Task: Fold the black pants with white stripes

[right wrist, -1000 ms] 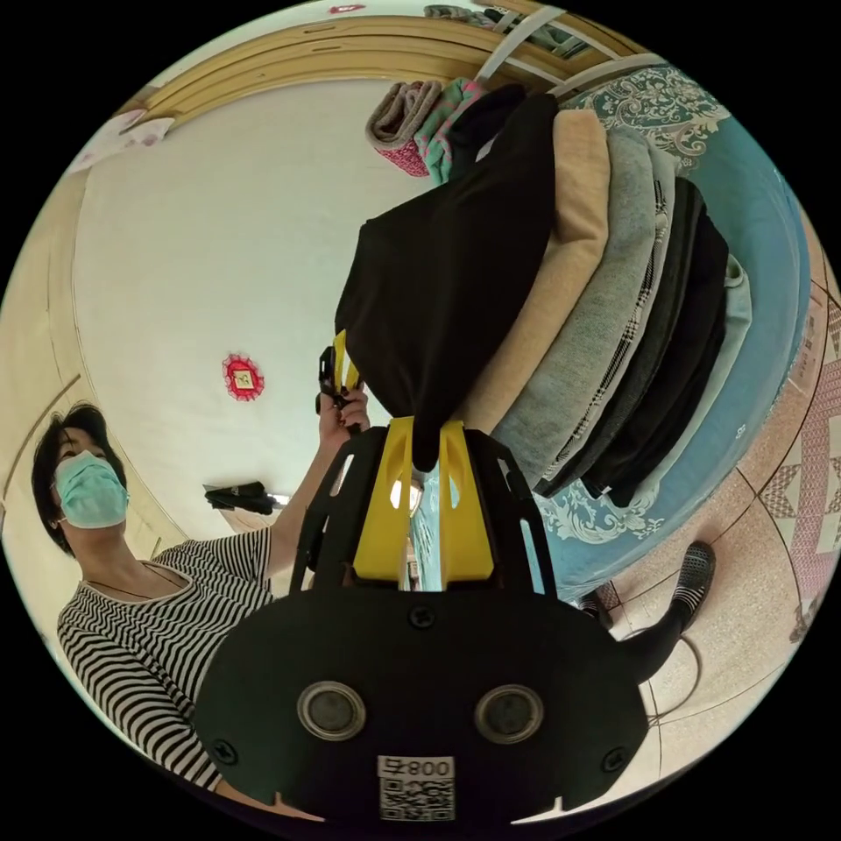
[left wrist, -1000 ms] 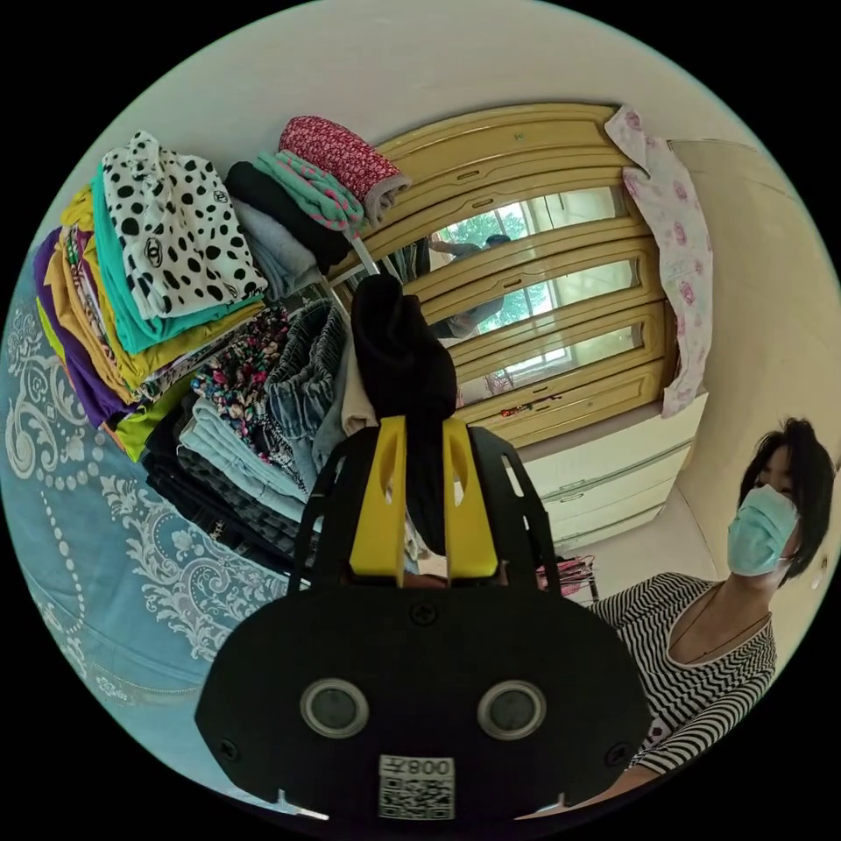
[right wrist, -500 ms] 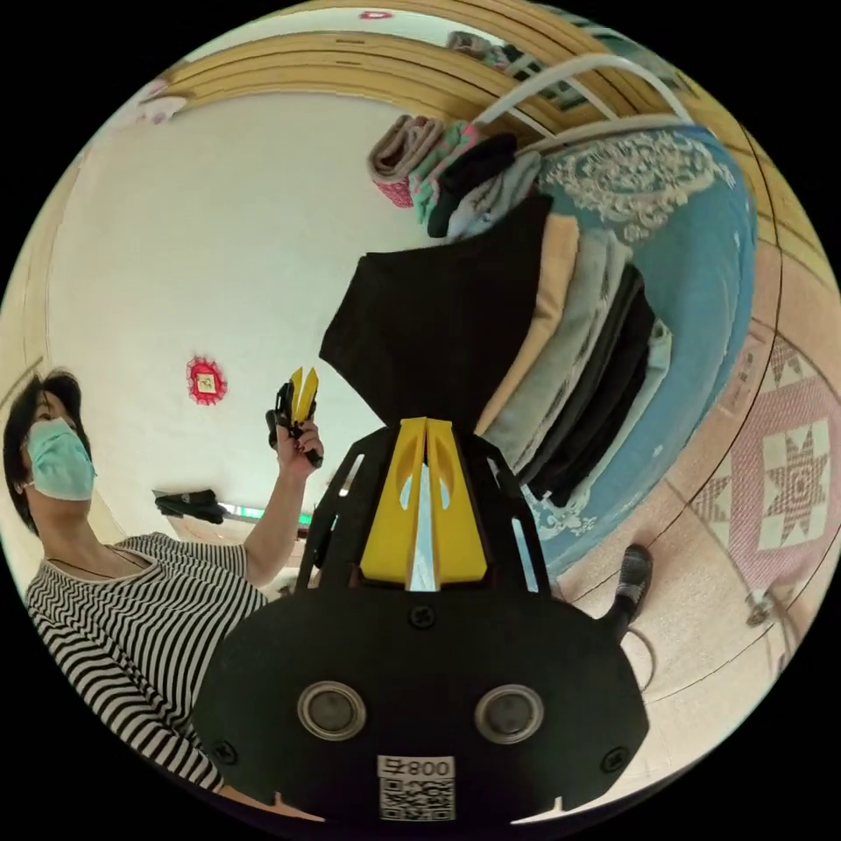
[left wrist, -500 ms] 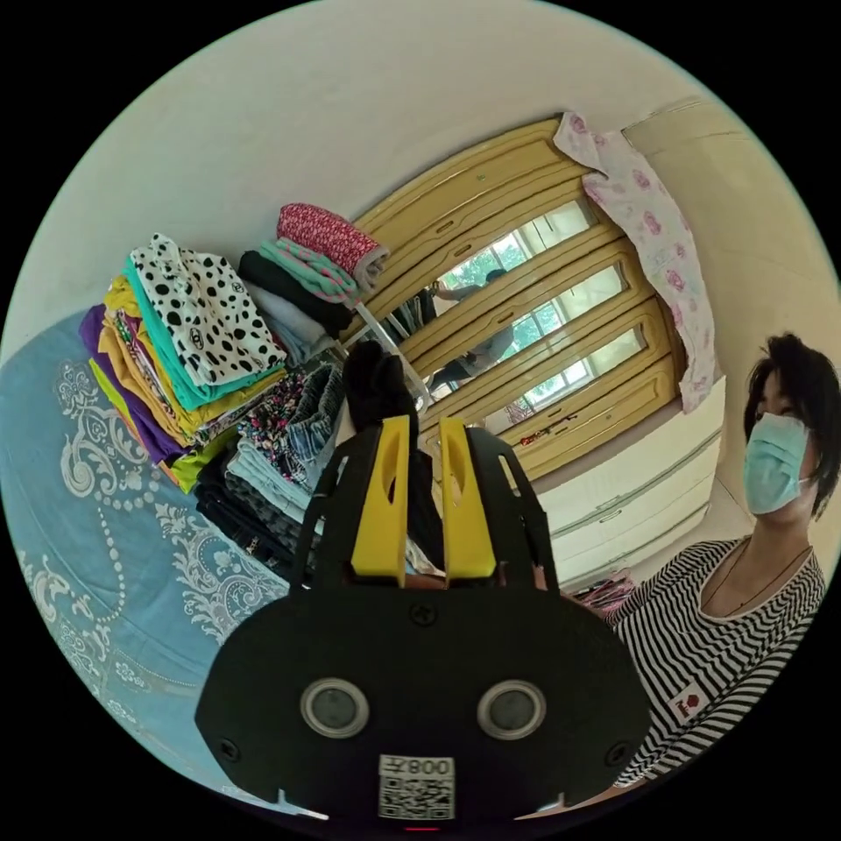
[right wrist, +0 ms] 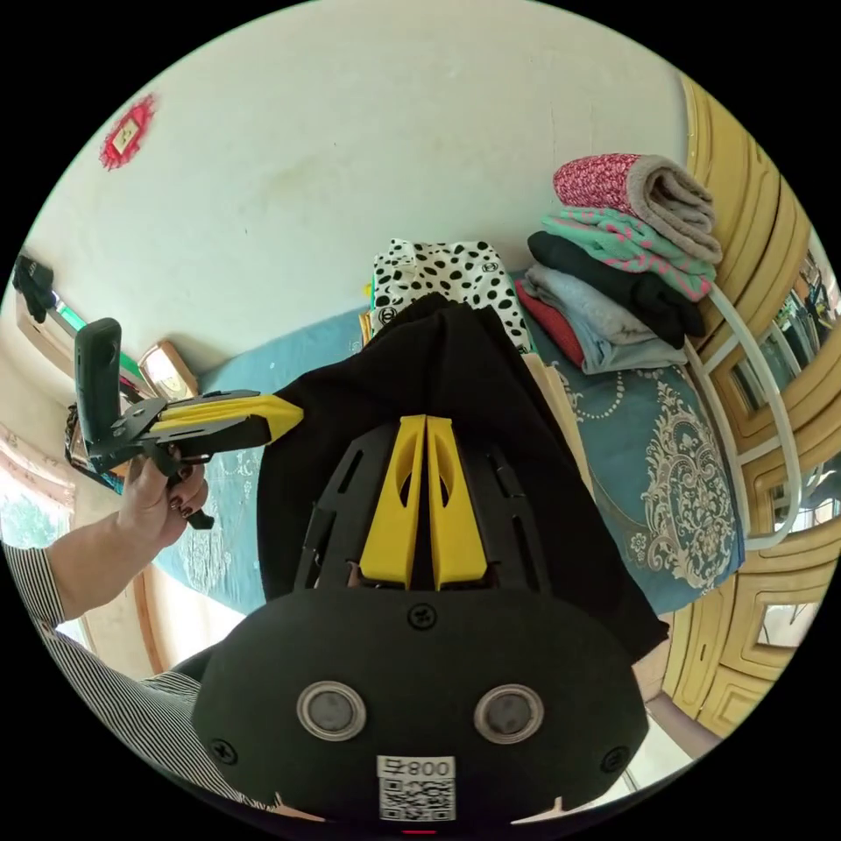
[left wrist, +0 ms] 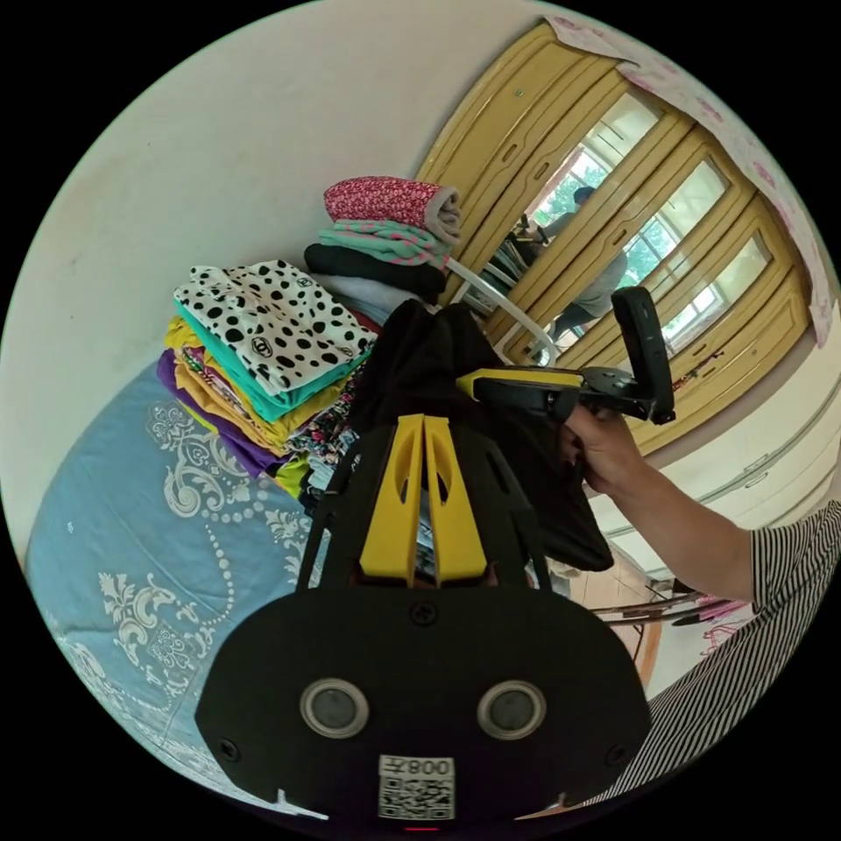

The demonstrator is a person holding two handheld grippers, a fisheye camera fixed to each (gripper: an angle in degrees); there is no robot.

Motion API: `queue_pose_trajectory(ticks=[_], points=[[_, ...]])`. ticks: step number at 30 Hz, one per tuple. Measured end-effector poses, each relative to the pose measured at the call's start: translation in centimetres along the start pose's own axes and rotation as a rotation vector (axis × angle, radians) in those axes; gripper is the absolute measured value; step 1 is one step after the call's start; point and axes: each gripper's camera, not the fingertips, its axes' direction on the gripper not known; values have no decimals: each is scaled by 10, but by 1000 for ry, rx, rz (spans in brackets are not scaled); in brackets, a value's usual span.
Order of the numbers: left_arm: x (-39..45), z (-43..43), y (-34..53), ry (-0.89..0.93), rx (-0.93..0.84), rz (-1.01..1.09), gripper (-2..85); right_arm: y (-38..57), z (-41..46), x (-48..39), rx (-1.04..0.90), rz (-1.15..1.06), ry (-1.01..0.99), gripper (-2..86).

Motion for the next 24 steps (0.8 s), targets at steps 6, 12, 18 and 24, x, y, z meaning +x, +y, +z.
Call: queue_pose_trajectory(ticks=[6, 12, 18, 24], points=[[-13, 1, -3, 5, -19, 1, -1, -10, 47, -29, 10, -28, 33, 2], [-6, -30, 10, 157, 46, 37, 0, 2, 42, -34, 20, -4, 24, 1], [14, -56, 33, 89, 95, 158, 0, 106, -38, -27, 172, 64, -81, 1], [-15, -54, 45, 158, 36, 88, 0, 215, 16, -57, 86, 135, -68, 1]])
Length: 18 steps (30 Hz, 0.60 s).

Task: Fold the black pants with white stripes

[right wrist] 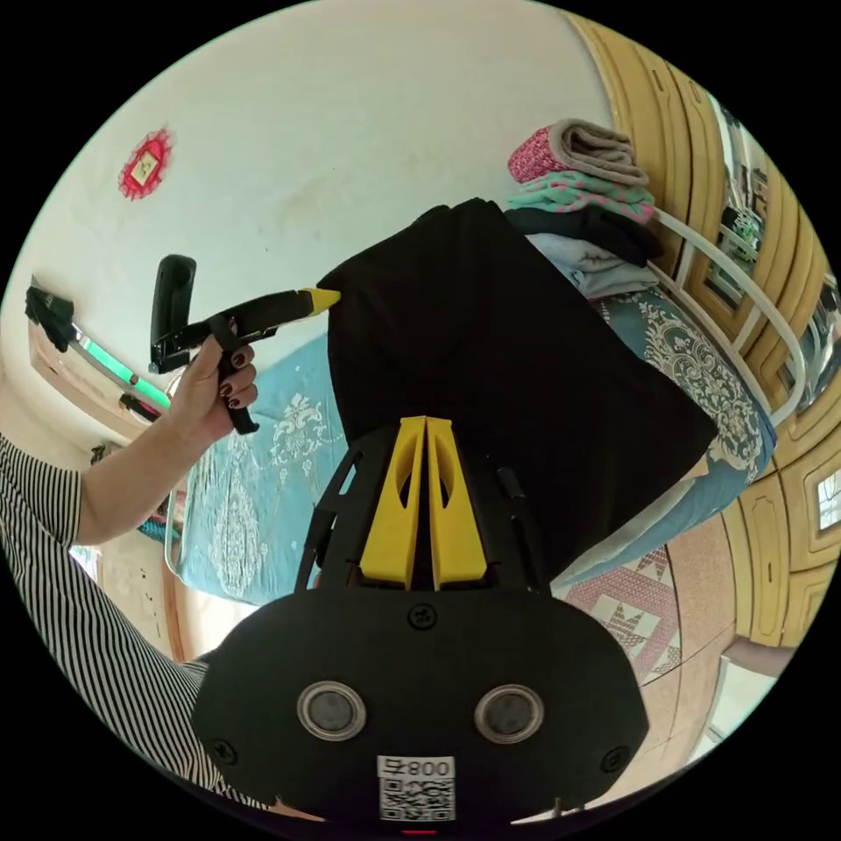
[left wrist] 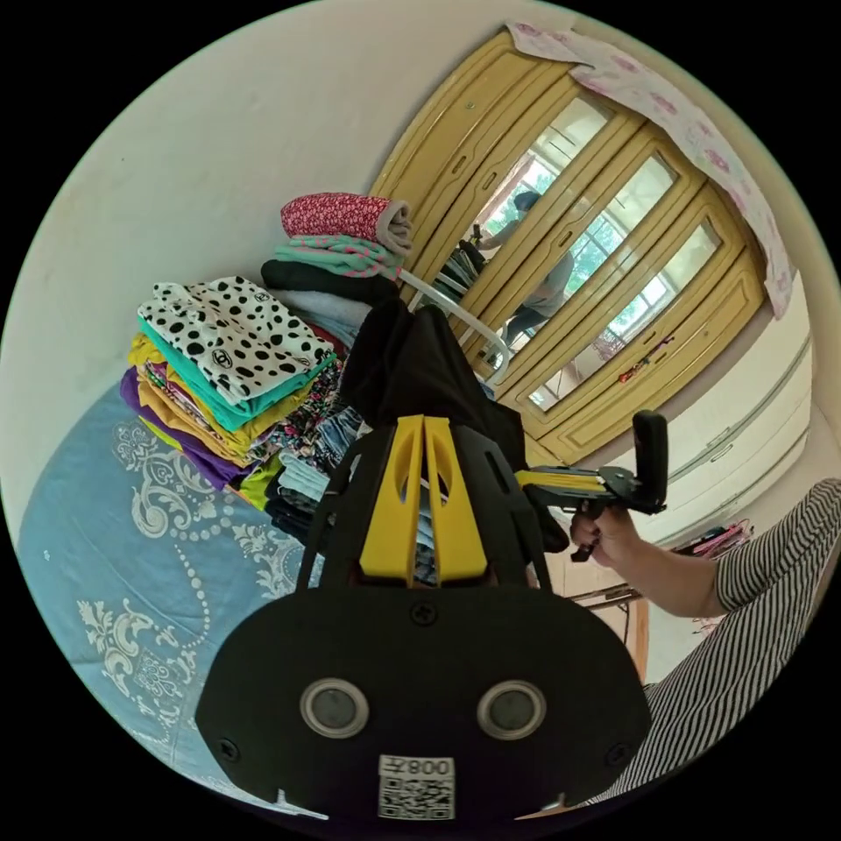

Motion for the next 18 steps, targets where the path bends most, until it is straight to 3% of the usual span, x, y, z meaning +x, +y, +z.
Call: queue_pose_trajectory(ticks=[4, 9, 18], points=[[1, -33, 25, -54, 40, 4, 1, 19, 5, 6, 41, 46, -41, 1], [-9, -71, 82, -197, -23, 3, 3, 58, -15, -27, 77, -33, 60, 1], [-45, -148, 213, -433, -92, -169, 18, 146, 37, -150, 126, -268, -39, 2]])
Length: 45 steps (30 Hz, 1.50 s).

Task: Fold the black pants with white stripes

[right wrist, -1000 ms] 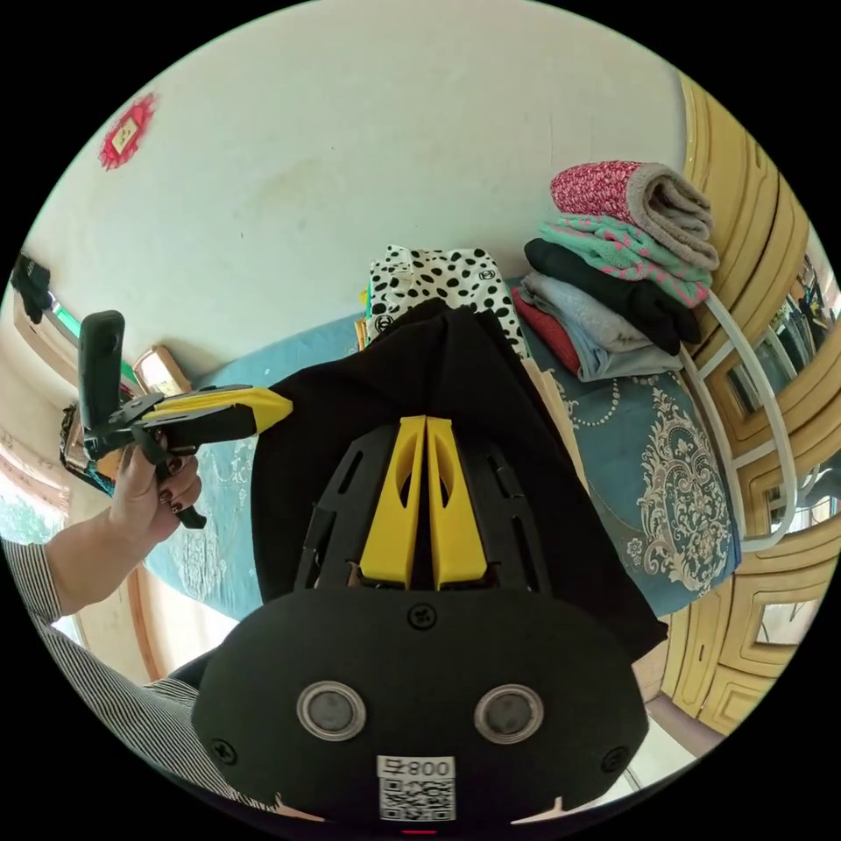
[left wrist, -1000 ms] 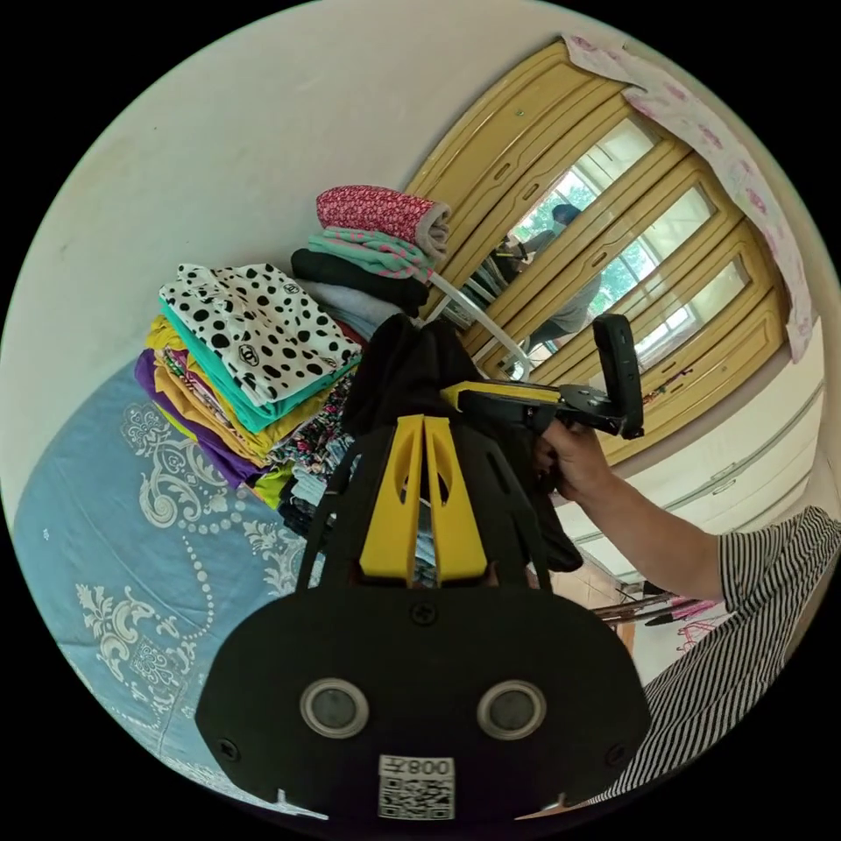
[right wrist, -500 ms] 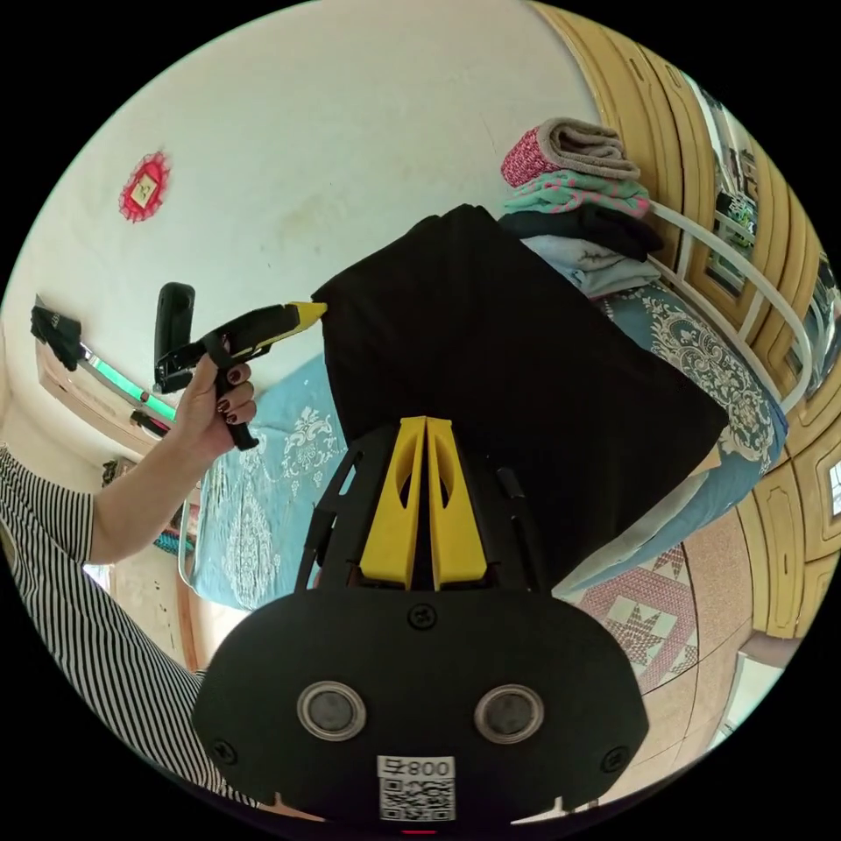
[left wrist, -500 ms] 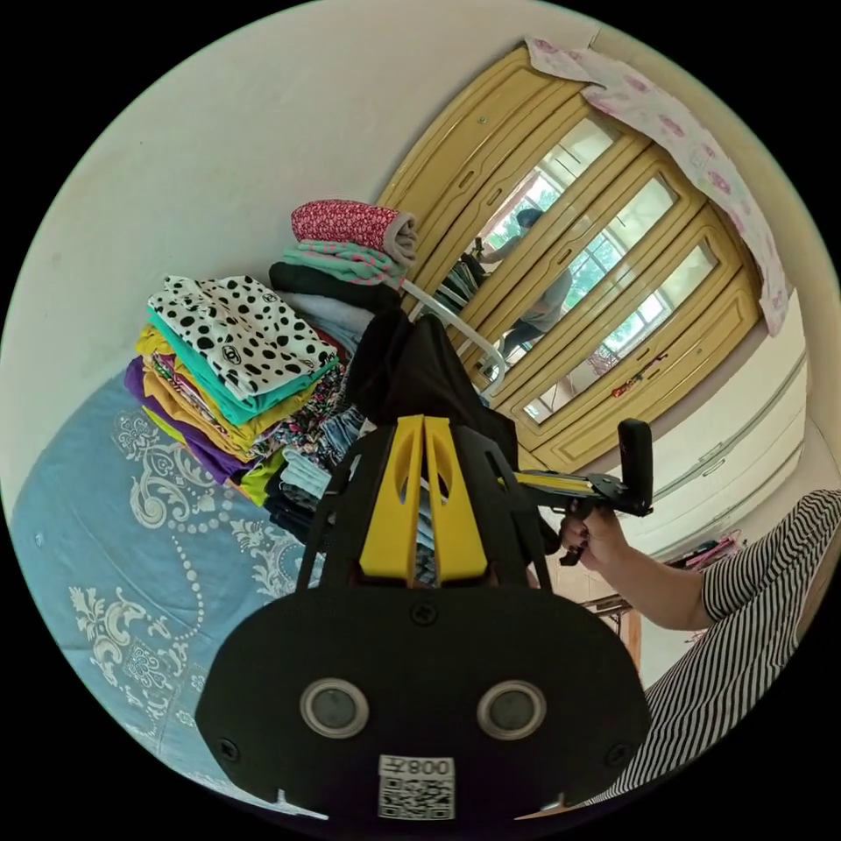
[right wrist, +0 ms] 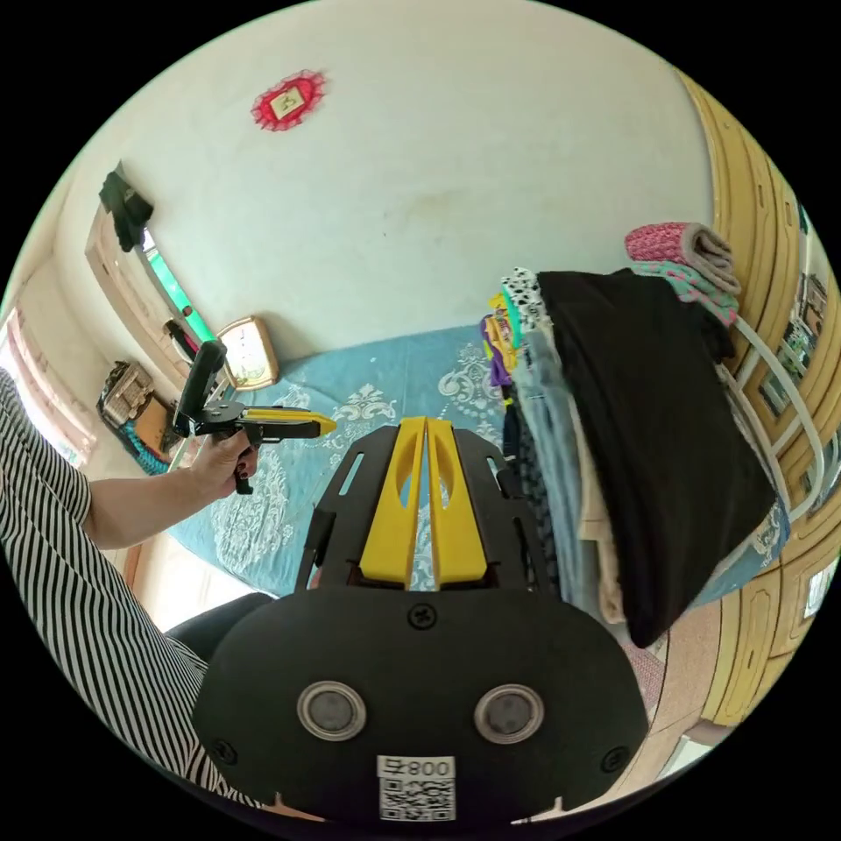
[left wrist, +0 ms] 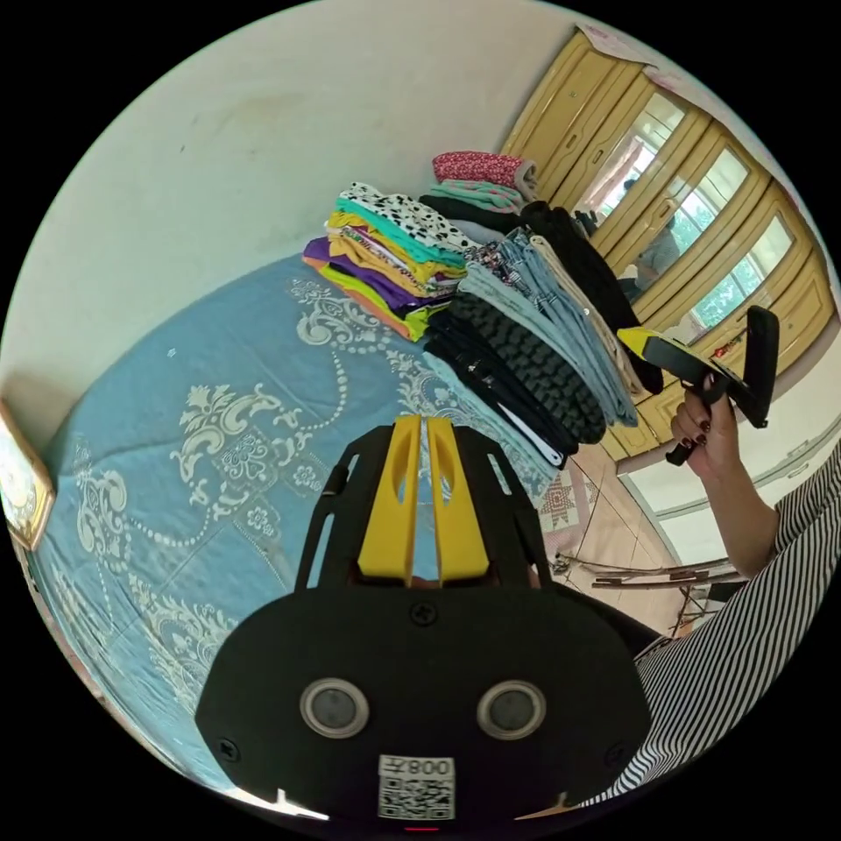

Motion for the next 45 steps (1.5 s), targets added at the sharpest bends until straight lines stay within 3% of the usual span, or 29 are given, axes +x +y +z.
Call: queue_pose_trajectory(ticks=[11, 23, 29, 37, 45], points=[[-75, -53, 138, -253, 49, -164, 70, 143, 168, -171, -85, -244, -273, 52], [-146, -119, 255, -332, -12, -427, 186, 266, 214, -322, -195, -393, -126, 165], [-194, -117, 264, -362, -55, -531, 214, 295, 268, -333, -265, -352, -24, 231], [-261, -104, 245, -410, -125, -629, 236, 317, 363, -301, -409, -268, 8, 255], [-311, -92, 238, -416, -135, -690, 244, 336, 430, -270, -412, -145, 64, 272]])
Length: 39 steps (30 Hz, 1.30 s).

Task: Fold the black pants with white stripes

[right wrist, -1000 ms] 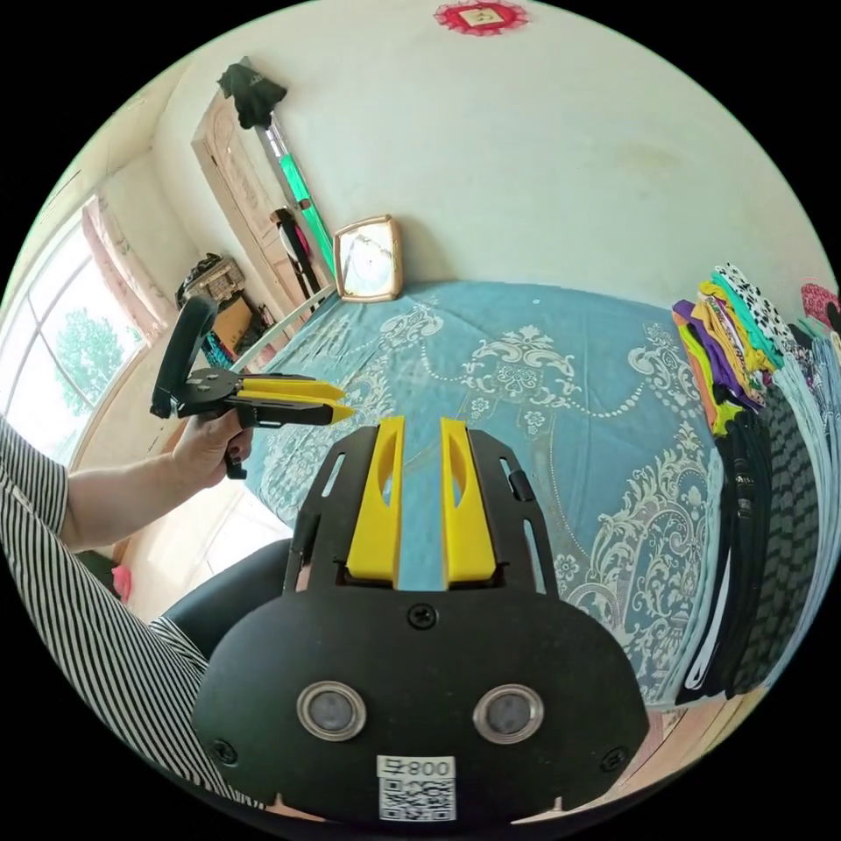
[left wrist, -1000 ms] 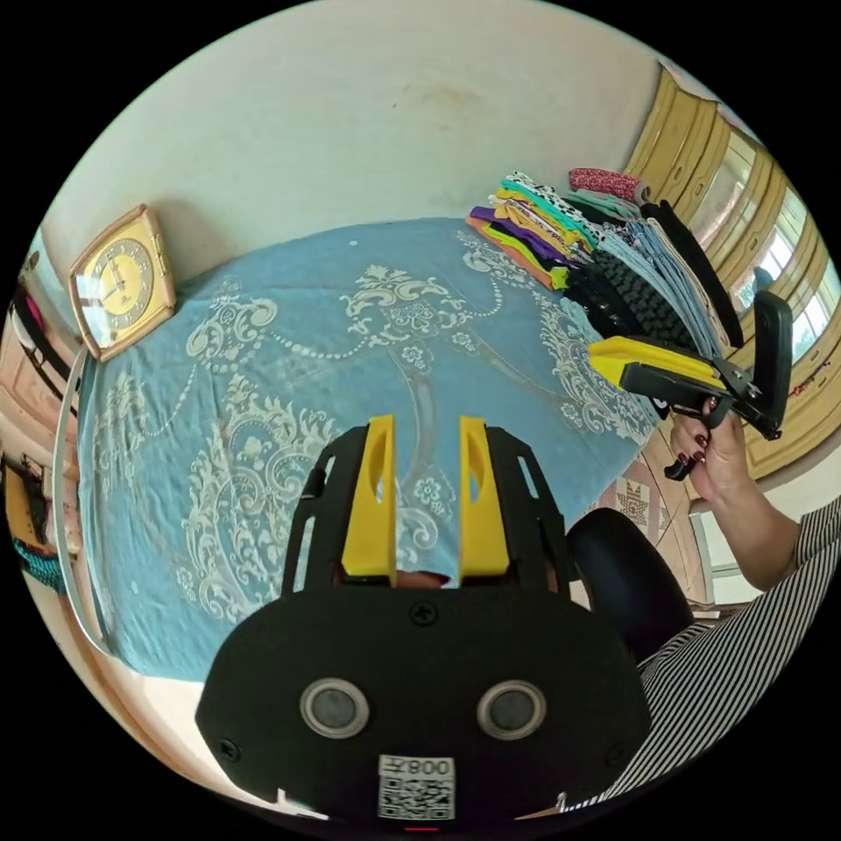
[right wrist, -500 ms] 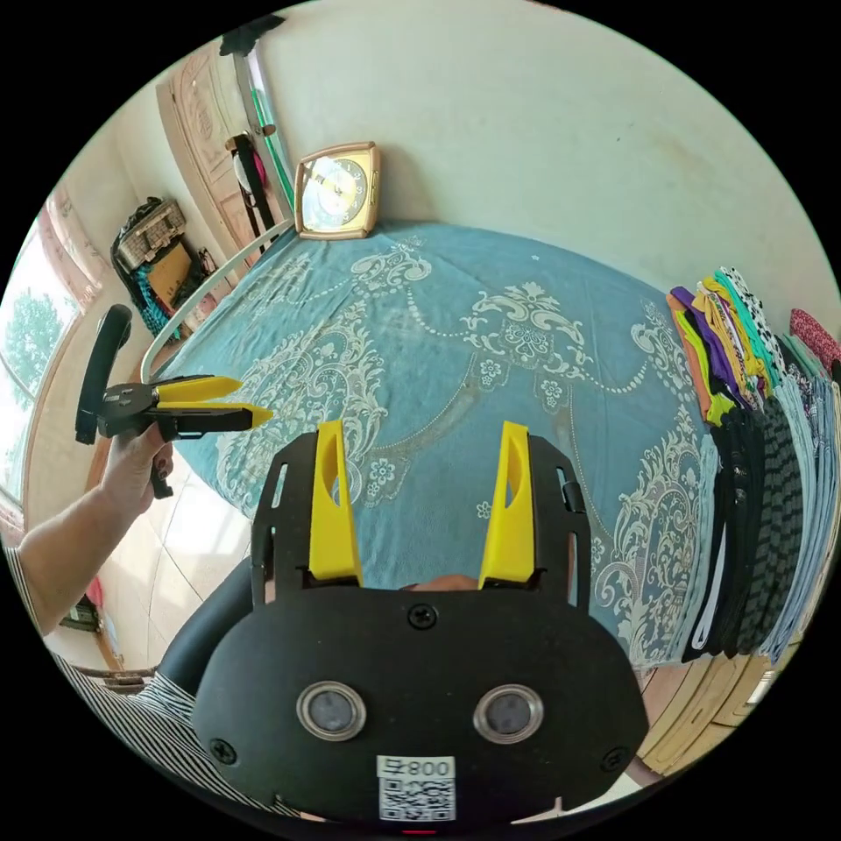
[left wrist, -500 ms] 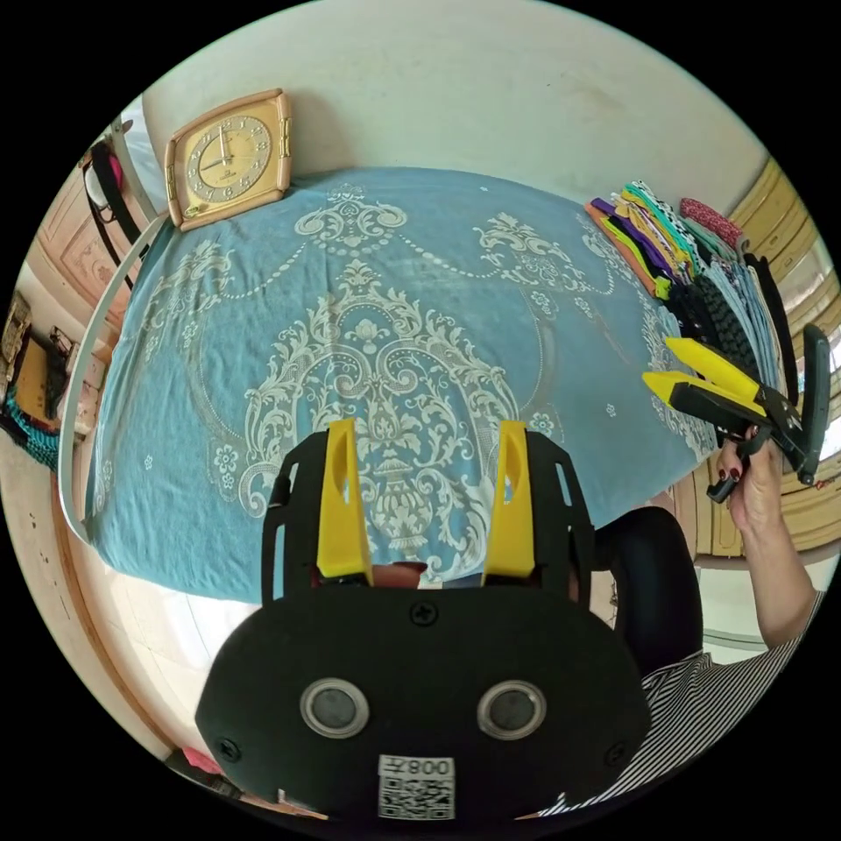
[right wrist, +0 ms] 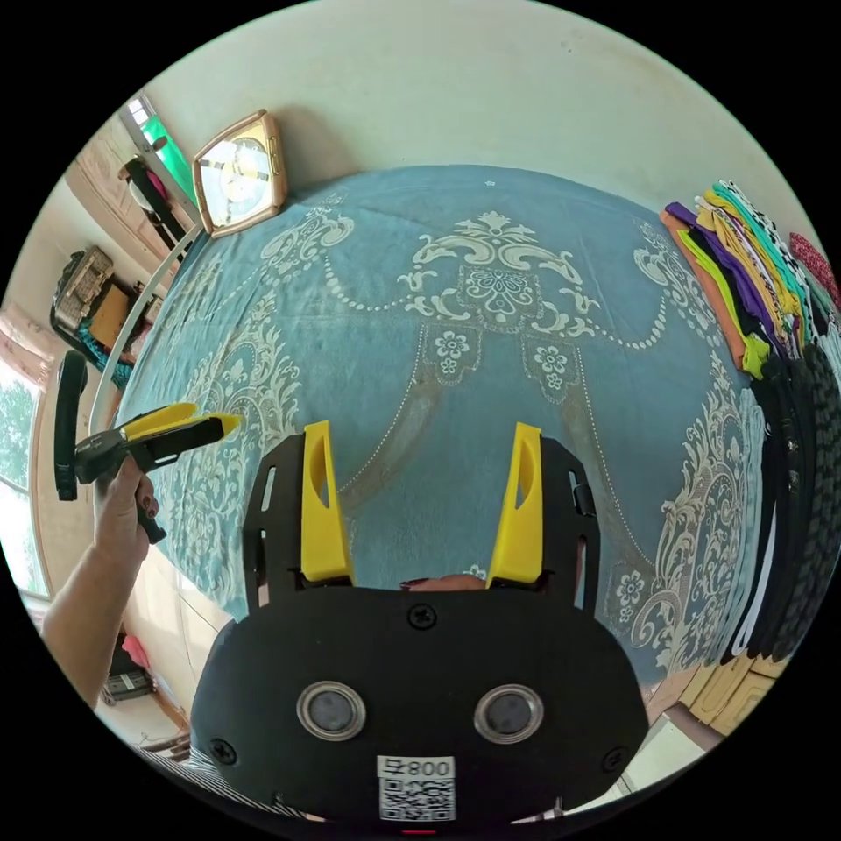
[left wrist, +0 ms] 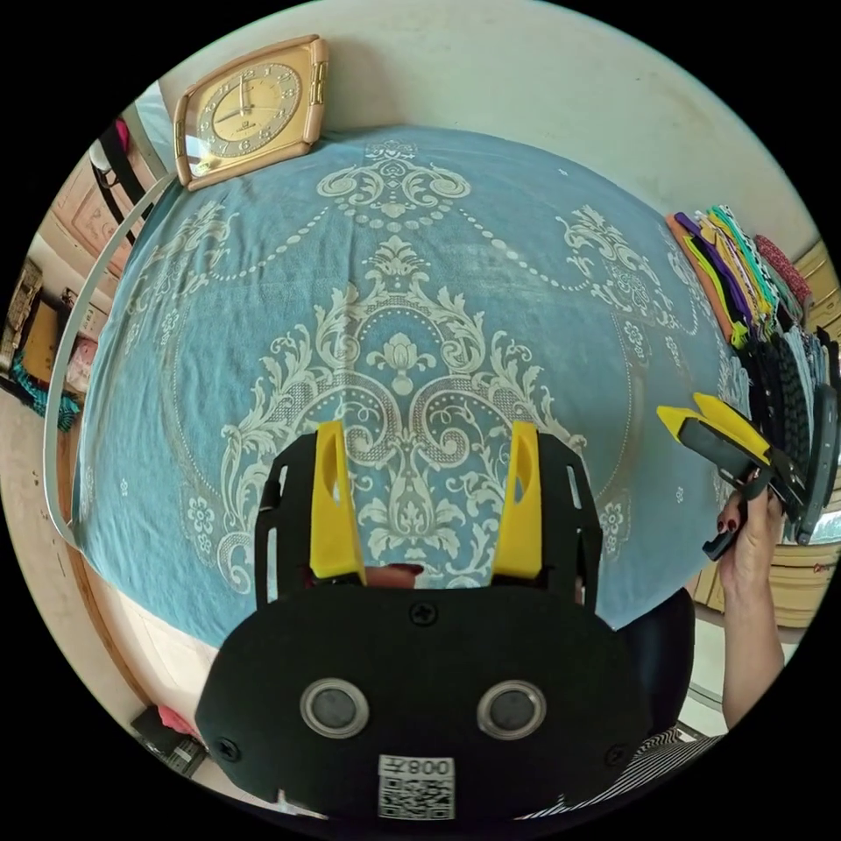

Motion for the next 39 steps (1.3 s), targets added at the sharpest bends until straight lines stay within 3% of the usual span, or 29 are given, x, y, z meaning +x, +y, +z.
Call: queue_pose_trajectory(ticks=[11, 24, 29, 39], points=[[-23, -2, -11, 62, 69, -91, 246, 41, 57, 16, -41, 62, 39, 287], [-14, 11, -22, -126, 108, -91, 255, 100, 81, 1, -9, 74, 135, 306], [-17, 14, -16, -132, 199, -89, 254, 129, 92, -14, 58, 66, 196, 311], [-22, 18, -24, -131, 202, -84, 254, 160, 93, -17, 65, 65, 199, 311]])
